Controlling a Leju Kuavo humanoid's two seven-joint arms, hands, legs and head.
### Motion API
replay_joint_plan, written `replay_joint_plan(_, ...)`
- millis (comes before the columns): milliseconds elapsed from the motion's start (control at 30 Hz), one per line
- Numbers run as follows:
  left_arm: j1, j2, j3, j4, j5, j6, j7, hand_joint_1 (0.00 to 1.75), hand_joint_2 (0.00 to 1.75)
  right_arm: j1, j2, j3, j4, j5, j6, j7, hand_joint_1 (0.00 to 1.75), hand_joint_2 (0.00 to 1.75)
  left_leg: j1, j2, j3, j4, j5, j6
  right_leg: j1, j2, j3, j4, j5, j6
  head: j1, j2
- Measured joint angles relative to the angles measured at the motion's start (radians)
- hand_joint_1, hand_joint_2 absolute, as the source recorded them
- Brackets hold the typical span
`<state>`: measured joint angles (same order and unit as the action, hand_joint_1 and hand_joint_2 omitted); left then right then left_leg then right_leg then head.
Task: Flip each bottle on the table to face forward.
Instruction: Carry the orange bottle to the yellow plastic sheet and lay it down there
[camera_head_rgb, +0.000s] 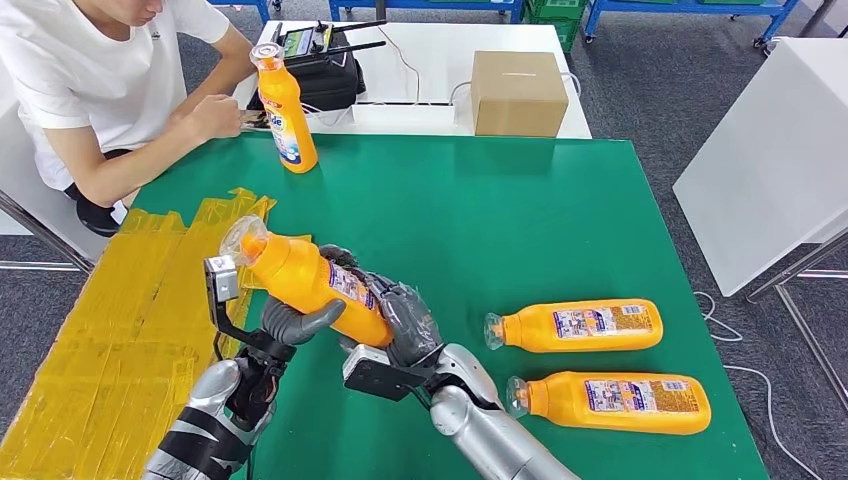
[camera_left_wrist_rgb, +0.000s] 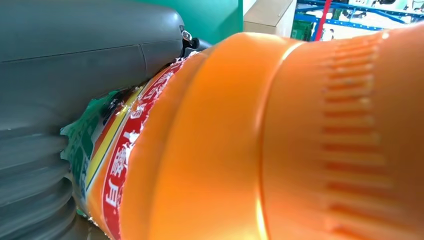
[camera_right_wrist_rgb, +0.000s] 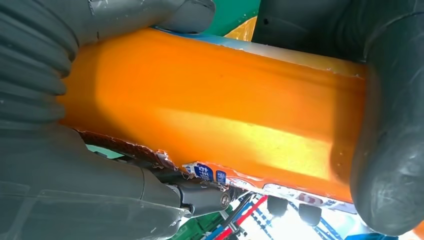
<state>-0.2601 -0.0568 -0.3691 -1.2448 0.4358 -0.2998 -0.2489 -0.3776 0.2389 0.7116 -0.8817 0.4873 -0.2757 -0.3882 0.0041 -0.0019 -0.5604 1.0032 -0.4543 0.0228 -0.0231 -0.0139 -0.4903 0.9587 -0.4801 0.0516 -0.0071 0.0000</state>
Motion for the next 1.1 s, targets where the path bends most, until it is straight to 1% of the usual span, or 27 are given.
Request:
replay_joint_plan(133, 0.000, -0.004, 0.001, 0.000, -0.005, 0.019, -0.011, 1.75, 1.75, 0.001, 0.001, 0.000, 0.000, 0.000, -0.004, 0.000, 1.72, 1.75, 0.000, 0.000, 0.000, 0.000, 0.000, 0.000, 0.000, 0.000, 0.000, 0.000, 0.000, 0.000, 0.000, 0.000)
replay_joint_plan(300, 0.003, -0.012, 0.001, -0.006, -0.033, 0.076, -0.033, 1.75, 1.75, 0.004, 0.001, 0.000, -0.001, -0.001, -0.021, -0.005, 1.71, 1.75, 0.000, 0.000, 0.000, 0.000, 0.000, 0.000, 0.000, 0.000, 0.000, 0.000, 0.000, 0.000, 0.000, 0.000)
replay_joint_plan(433, 0.005, -0.017, 0.001, -0.011, -0.043, 0.089, -0.038, 1.75, 1.75, 0.008, 0.001, 0.001, -0.002, 0.000, -0.025, -0.007, 0.00, 1.75, 0.000, 0.000, 0.000, 0.000, 0.000, 0.000, 0.000, 0.000, 0.000, 0.000, 0.000, 0.000, 0.000, 0.000)
replay_joint_plan(500, 0.005, -0.021, 0.001, -0.018, -0.074, 0.128, -0.050, 1.75, 1.75, 0.018, 0.001, 0.002, -0.006, 0.002, -0.037, -0.008, 0.00, 1.75, 0.000, 0.000, 0.000, 0.000, 0.000, 0.000, 0.000, 0.000, 0.000, 0.000, 0.000, 0.000, 0.000, 0.000)
replay_joint_plan(533, 0.005, -0.023, 0.001, -0.024, -0.106, 0.166, -0.062, 1.75, 1.75, 0.026, 0.000, 0.001, -0.014, 0.002, -0.048, -0.008, 0.00, 1.75, 0.000, 0.000, 0.000, 0.000, 0.000, 0.000, 0.000, 0.000, 0.000, 0.000, 0.000, 0.000, 0.000, 0.000)
replay_joint_plan(633, 0.004, -0.027, 0.006, -0.045, -0.270, 0.355, -0.106, 1.75, 1.75, 0.068, -0.017, -0.002, -0.087, -0.004, -0.077, -0.012, 0.00, 1.75, 0.000, 0.000, 0.000, 0.000, 0.000, 0.000, 0.000, 0.000, 0.000, 0.000, 0.000, 0.000, 0.000, 0.000)
replay_joint_plan(700, 0.001, -0.024, 0.023, -0.060, -0.404, 0.479, -0.127, 1.75, 1.75, 0.114, -0.047, -0.012, -0.193, 0.002, -0.084, -0.007, 0.00, 1.75, 0.000, -0.001, -0.001, 0.000, 0.000, 0.000, 0.000, 0.000, 0.000, 0.000, 0.000, 0.000, 0.000, 0.000)
replay_joint_plan(733, 0.000, -0.021, 0.035, -0.067, -0.459, 0.518, -0.132, 1.75, 1.75, 0.138, -0.064, -0.021, -0.251, 0.005, -0.084, -0.002, 0.00, 1.75, 0.000, -0.001, -0.001, 0.000, 0.000, 0.000, 0.000, -0.001, 0.000, 0.000, 0.000, 0.000, 0.000, 0.000)
replay_joint_plan(833, 0.000, -0.010, 0.068, -0.083, -0.577, 0.580, -0.135, 1.75, 1.75, 0.192, -0.107, -0.064, -0.404, -0.004, -0.082, 0.002, 0.00, 1.75, 0.000, -0.002, -0.001, 0.000, 0.000, 0.000, 0.000, -0.001, 0.000, 0.000, 0.000, 0.000, 0.000, 0.000)
replay_joint_plan(933, 0.000, -0.001, 0.089, -0.090, -0.715, 0.649, -0.126, 1.75, 1.75, 0.237, -0.135, -0.112, -0.528, -0.024, -0.081, -0.019, 0.00, 1.75, 0.000, -0.001, -0.001, 0.000, 0.000, 0.000, 0.000, -0.001, 0.000, 0.000, 0.000, 0.000, 0.000, 0.000)
replay_joint_plan(1000, 0.000, 0.010, 0.103, -0.093, -0.864, 0.711, -0.099, 1.75, 1.75, 0.267, -0.153, -0.145, -0.607, -0.042, -0.070, -0.034, 0.00, 1.75, 0.000, -0.001, -0.001, 0.000, 0.000, 0.000, 0.000, -0.001, 0.000, 0.000, 0.000, 0.000, 0.000, 0.000)
replay_joint_plan(1100, -0.001, 0.046, 0.127, -0.089, -1.147, 0.781, -0.028, 1.75, 1.75, 0.311, -0.181, -0.202, -0.724, -0.092, -0.018, -0.049, 0.00, 1.75, 0.000, -0.001, -0.001, 0.000, 0.000, 0.000, 0.000, -0.001, 0.000, 0.000, 0.000, 0.000, 0.000, 0.000)
